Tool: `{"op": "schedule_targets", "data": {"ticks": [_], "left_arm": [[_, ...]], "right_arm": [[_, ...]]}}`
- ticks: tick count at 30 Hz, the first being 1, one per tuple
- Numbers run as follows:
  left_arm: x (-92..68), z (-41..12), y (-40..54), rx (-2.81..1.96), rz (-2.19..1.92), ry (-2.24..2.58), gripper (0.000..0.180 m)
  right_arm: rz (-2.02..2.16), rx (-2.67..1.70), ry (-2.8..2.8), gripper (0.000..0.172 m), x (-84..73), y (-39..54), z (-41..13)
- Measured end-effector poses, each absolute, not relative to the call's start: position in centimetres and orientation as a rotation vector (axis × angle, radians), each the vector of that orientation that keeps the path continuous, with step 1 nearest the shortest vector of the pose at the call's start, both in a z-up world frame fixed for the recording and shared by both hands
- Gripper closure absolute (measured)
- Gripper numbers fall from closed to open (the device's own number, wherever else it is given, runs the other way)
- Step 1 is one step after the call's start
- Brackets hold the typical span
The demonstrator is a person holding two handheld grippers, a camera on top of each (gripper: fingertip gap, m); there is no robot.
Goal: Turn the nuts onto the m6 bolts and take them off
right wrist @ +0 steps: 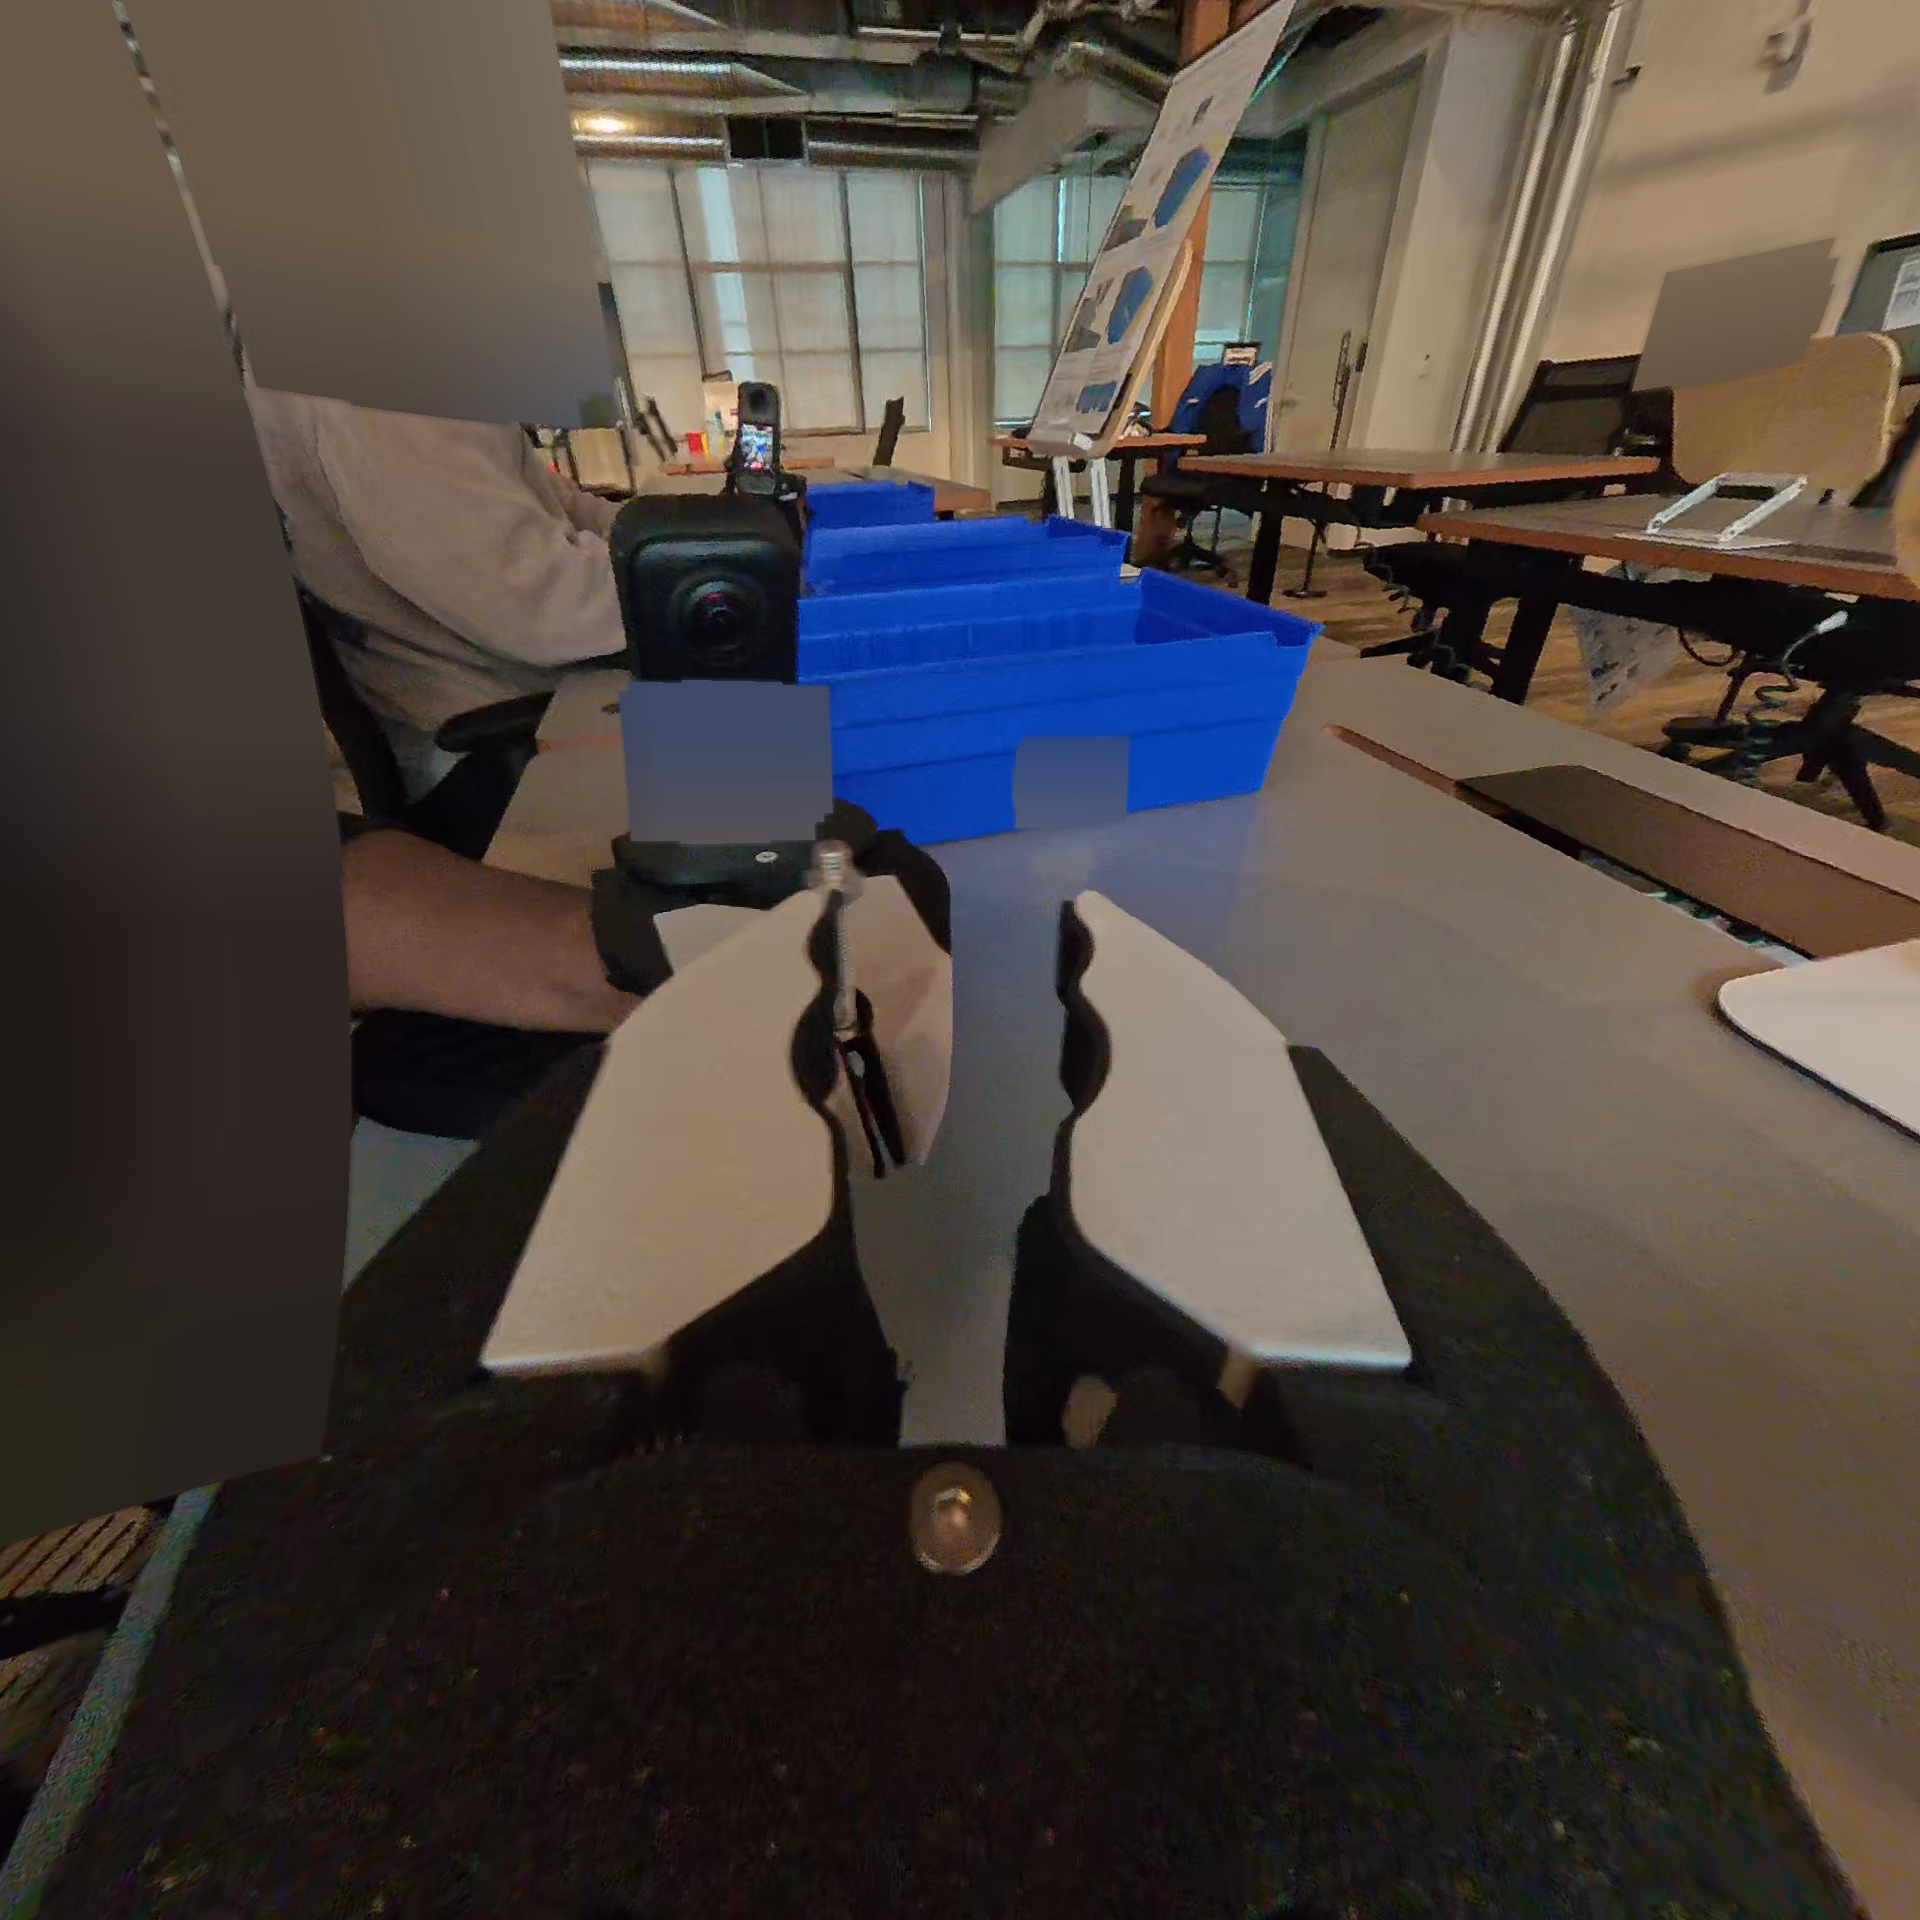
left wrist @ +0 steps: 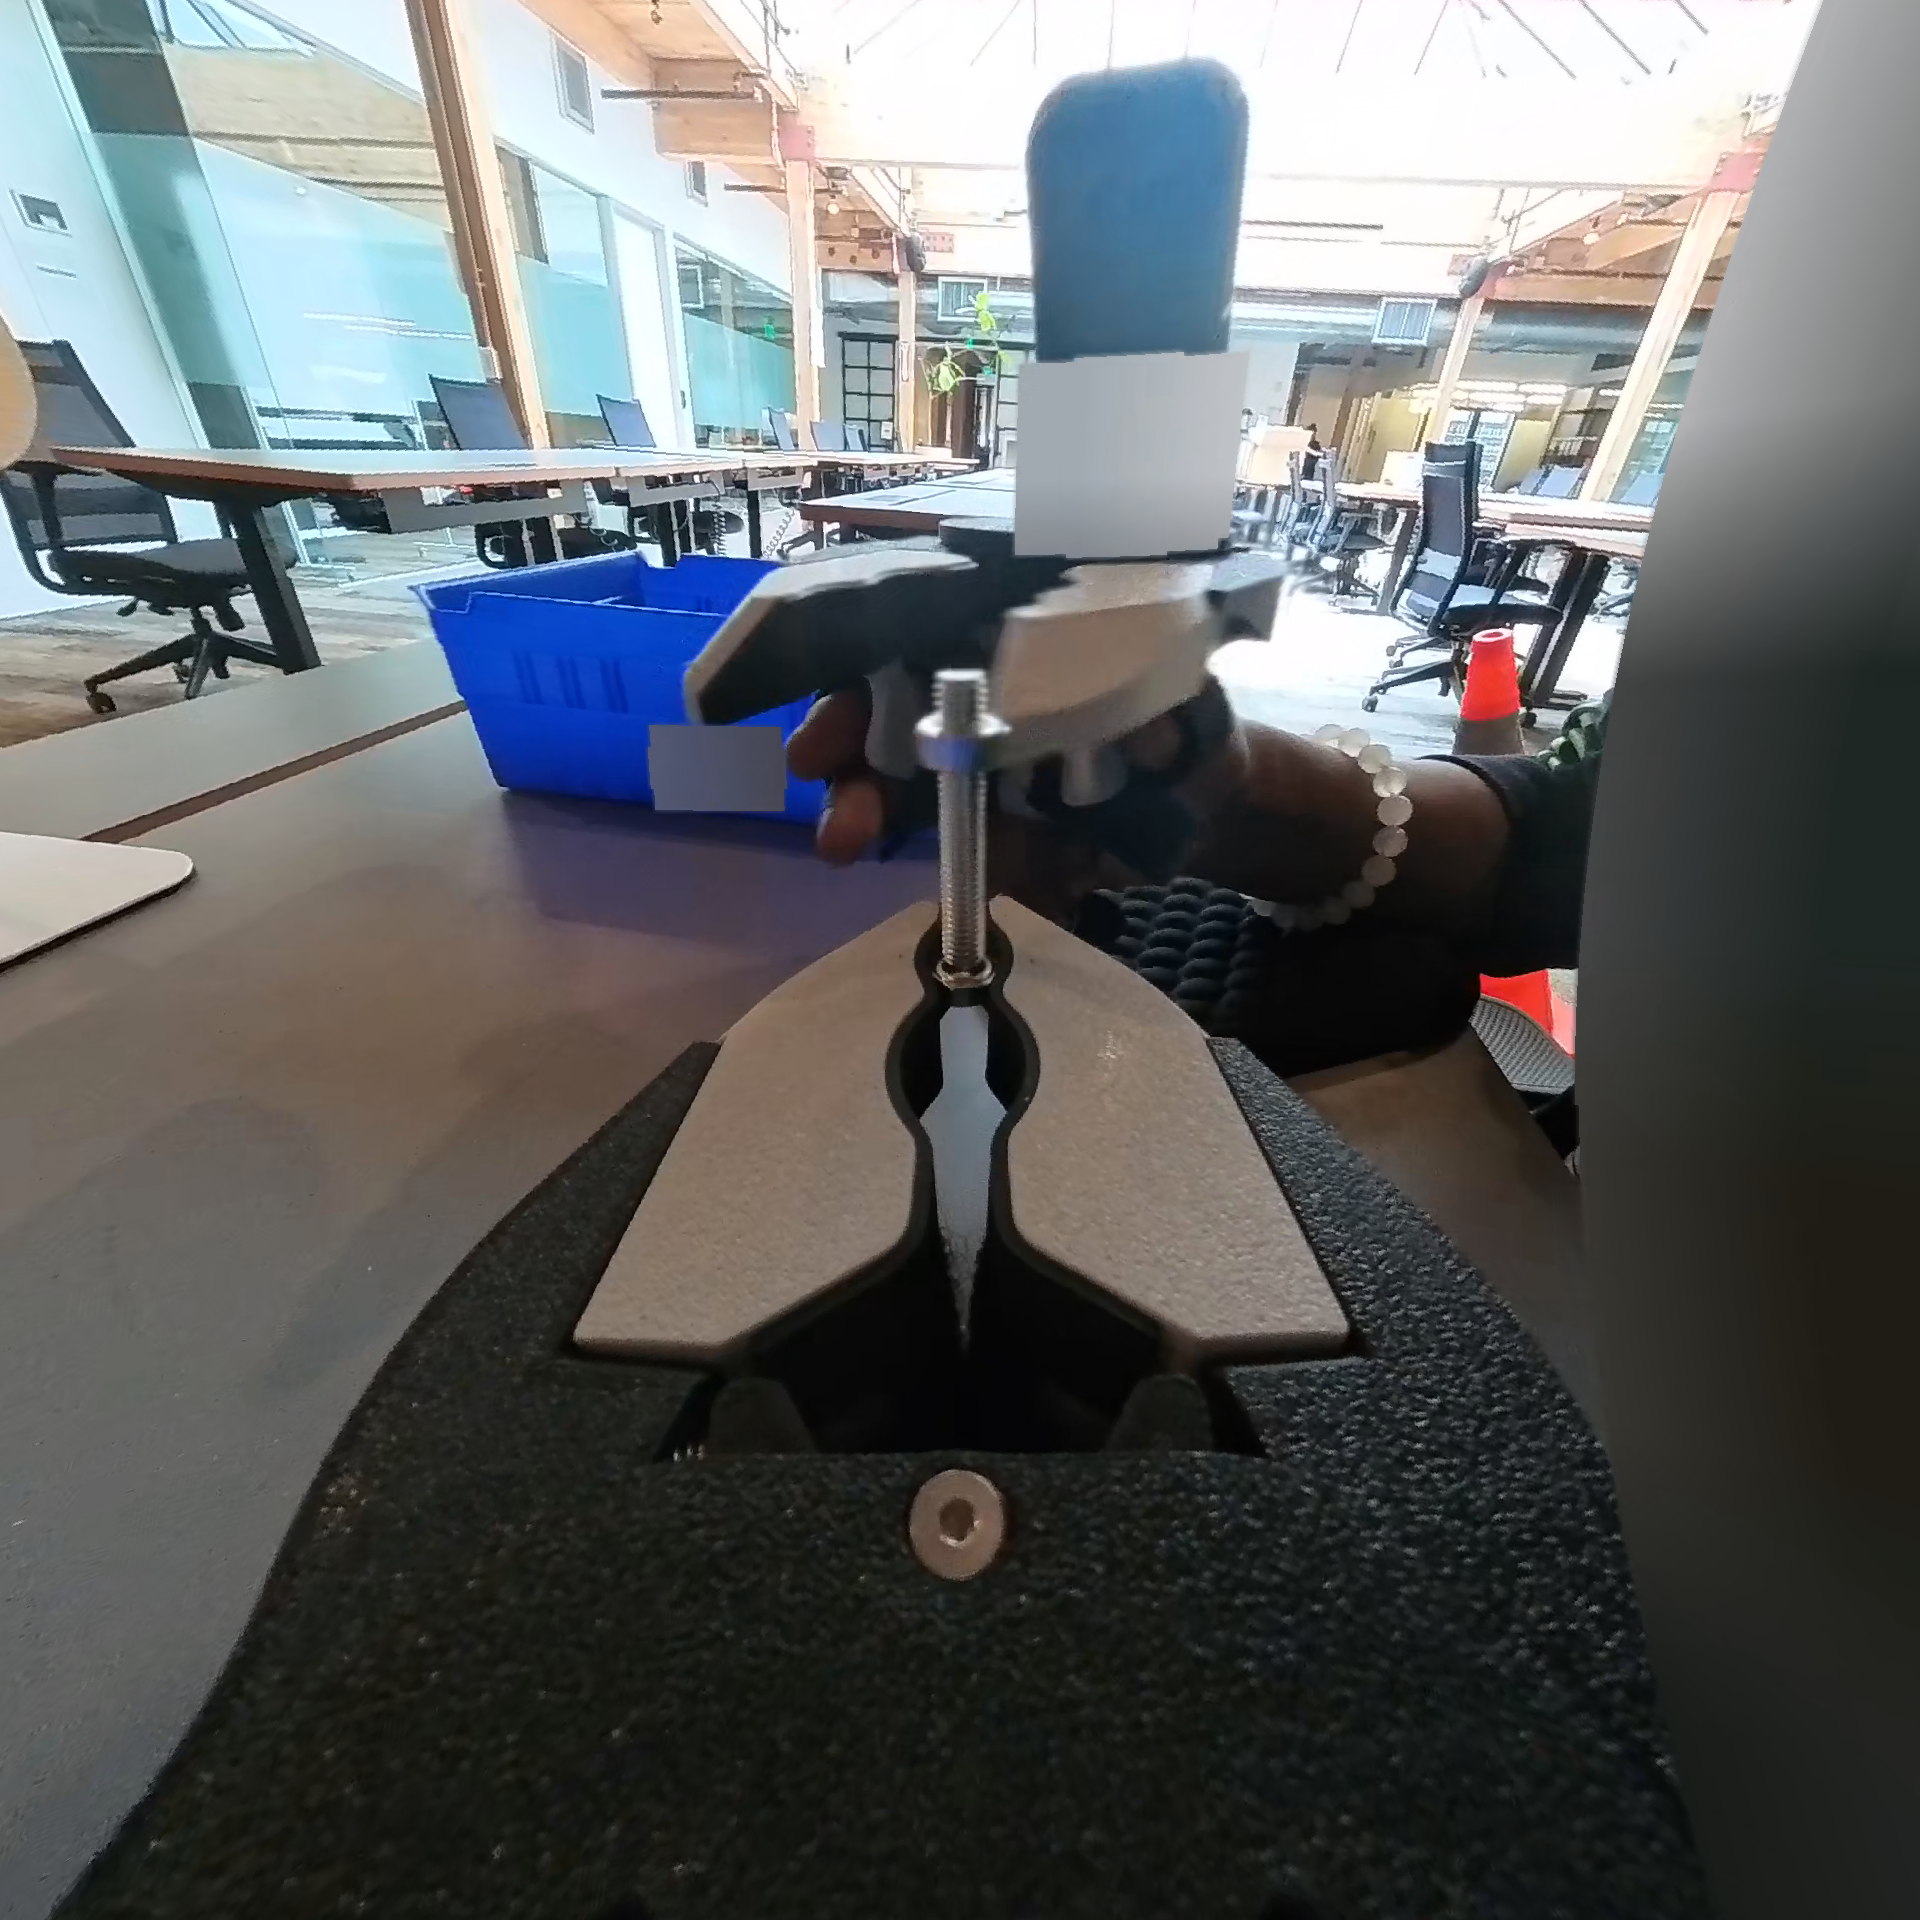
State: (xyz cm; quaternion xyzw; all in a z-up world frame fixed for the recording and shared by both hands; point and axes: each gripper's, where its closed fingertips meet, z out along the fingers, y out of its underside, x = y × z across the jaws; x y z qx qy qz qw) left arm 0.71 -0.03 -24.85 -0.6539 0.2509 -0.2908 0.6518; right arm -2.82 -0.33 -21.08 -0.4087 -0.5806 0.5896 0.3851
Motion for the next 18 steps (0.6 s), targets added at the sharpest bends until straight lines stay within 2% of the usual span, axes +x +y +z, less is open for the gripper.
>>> {"op": "schedule_targets", "data": {"ticks": [2, 6, 7, 10, 11, 15, 16, 18], "left_arm": [[0.7, -24.8, 0.0, -1.483, -0.664, 0.566, 0.177], [0.7, -24.9, 0.0, -1.487, -0.660, 0.573, 0.177], [0.7, -24.9, 0.0, -1.486, -0.660, 0.573, 0.177], [0.7, -24.8, 0.0, -1.485, -0.661, 0.569, 0.177], [0.7, -24.8, 0.0, -1.485, -0.662, 0.569, 0.177], [0.7, -24.9, 0.0, -1.488, -0.659, 0.573, 0.177], [0.8, -24.9, 0.0, -1.488, -0.658, 0.575, 0.177], [0.8, -24.9, 0.0, -1.488, -0.653, 0.576, 0.177]], "right_arm": [[1.542, -1.052, -1.437, 0.140, -2.6, 0.2, -20.7], [1.538, -1.040, -1.478, 0.119, -2.8, -0.6, -20.9], [1.525, -1.038, -1.484, 0.120, -2.9, -0.8, -21.0], [1.527, -1.046, -1.442, 0.140, -2.7, 0.0, -20.7], [1.549, -1.045, -1.424, 0.141, -2.5, 0.2, -20.4], [1.534, -1.040, -1.471, 0.118, -2.7, -0.5, -20.8], [1.513, -1.039, -1.485, 0.117, -2.9, -0.7, -21.0], [1.501, -1.040, -1.475, 0.127, -2.8, -0.4, -21.0]]}}
